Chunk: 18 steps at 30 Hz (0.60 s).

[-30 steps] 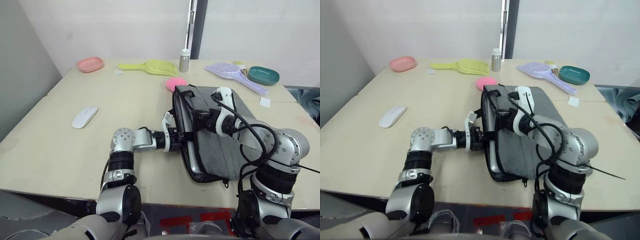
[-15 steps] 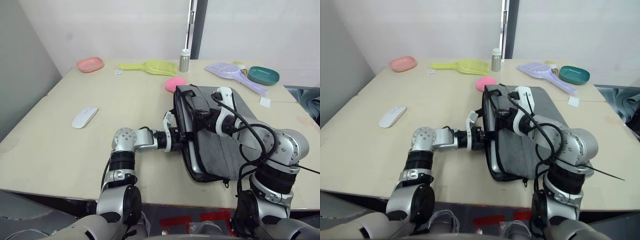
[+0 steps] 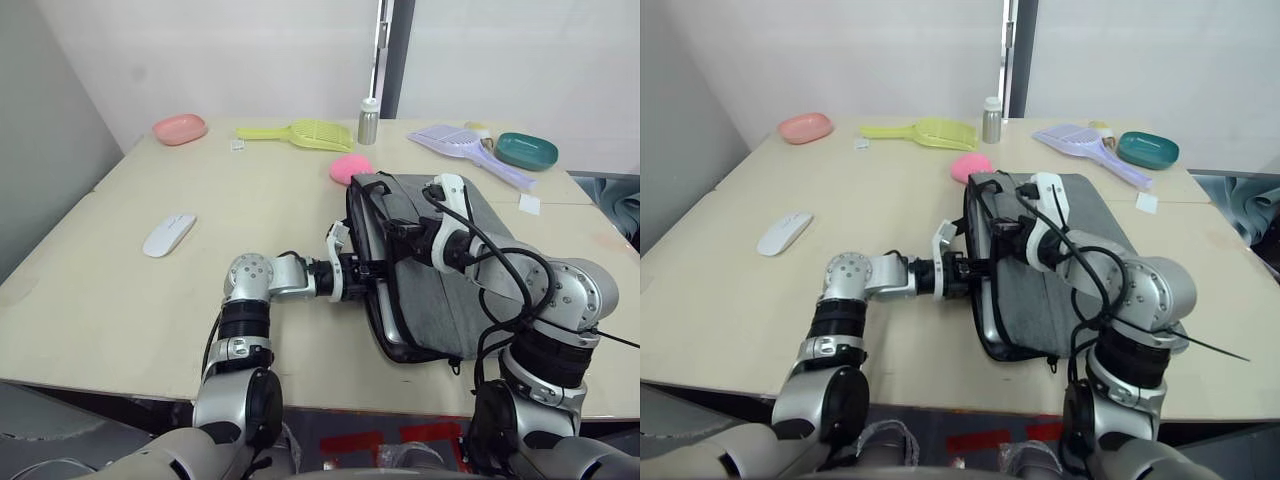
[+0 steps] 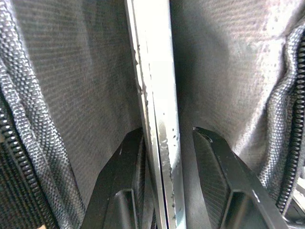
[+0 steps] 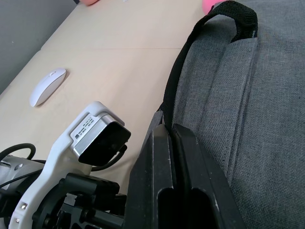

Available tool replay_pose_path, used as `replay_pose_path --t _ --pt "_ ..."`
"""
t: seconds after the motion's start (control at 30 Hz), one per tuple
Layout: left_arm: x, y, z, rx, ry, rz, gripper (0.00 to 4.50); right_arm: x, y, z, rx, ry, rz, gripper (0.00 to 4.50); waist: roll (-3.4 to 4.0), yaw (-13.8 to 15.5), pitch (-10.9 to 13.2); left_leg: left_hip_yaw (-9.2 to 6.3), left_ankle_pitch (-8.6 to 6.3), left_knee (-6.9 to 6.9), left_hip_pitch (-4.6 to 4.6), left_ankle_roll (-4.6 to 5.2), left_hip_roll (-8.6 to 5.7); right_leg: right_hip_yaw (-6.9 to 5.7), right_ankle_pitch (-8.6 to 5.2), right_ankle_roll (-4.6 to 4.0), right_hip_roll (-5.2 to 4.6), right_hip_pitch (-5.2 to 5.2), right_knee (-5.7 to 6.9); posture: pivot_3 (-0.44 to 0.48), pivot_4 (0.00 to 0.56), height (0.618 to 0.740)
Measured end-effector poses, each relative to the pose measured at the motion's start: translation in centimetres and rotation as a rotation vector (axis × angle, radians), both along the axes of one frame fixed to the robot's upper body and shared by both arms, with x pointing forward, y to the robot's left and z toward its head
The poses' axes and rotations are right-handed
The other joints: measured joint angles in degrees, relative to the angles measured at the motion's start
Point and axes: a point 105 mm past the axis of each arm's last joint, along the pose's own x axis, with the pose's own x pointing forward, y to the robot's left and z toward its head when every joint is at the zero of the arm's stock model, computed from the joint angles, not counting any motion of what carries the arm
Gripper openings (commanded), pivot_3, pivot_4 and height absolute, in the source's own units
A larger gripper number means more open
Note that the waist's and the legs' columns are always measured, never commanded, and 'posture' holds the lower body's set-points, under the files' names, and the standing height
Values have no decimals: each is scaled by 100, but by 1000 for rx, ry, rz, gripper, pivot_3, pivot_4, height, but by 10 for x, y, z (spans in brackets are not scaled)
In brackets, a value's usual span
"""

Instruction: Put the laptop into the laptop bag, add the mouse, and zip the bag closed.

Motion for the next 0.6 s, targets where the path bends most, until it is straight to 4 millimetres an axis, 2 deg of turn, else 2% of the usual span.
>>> replay_pose_path --t 0.27,0.43,0.6 --pt "1 8 -1 6 8 5 1588 0 -1 0 -2 -1 1 0 0 4 0 0 0 1 0 0 0 0 0 0 0 0 0 0 150 740" --pt "1 8 -2 8 12 8 200 0 0 0 -2 -2 2 0 0 3 0 0 0 1 -1 0 0 -1 0 0 0 0 0 0 150 740" --pt "1 7 -2 7 14 8 199 0 0 1 -2 -3 4 0 0 5 0 0 0 0 -1 0 0 -1 0 0 0 0 -2 0 150 740"
